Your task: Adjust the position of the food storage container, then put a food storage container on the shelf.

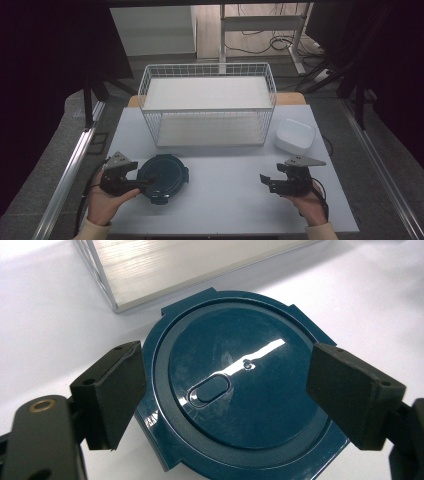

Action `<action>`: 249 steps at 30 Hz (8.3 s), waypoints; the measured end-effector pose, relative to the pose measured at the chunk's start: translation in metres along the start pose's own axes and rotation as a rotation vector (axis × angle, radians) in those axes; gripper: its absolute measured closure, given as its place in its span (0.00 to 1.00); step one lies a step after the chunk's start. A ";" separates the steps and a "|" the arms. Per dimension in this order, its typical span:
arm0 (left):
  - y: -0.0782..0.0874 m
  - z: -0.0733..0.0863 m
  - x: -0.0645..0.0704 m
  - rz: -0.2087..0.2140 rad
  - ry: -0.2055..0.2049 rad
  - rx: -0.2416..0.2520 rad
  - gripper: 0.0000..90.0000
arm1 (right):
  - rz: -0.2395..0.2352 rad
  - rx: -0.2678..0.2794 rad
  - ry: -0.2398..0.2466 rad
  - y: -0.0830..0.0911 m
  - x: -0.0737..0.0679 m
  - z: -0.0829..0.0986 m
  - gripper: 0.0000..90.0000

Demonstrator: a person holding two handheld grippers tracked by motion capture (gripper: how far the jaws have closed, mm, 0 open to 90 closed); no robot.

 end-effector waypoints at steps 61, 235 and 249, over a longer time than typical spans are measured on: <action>-0.003 0.037 -0.074 -0.061 0.157 -0.132 0.57 | 0.048 -0.019 -0.014 0.004 0.010 0.003 0.23; -0.039 -0.028 0.060 0.315 0.126 -0.050 0.20 | -0.147 -0.022 -0.084 0.003 -0.041 -0.016 0.12; -0.057 -0.037 0.072 0.407 0.182 -0.099 0.17 | -0.260 -0.083 -0.187 -0.023 -0.065 -0.042 0.08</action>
Point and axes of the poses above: each handheld gripper's, and its own axes: y roughly backward along the jaws, z roughly out of its underside, x roughly to its right, the point moved 9 cm from there along -y, roughly forward along the jaws, and after that the axes turned 12 degrees about -x, right-handed, at the moved point
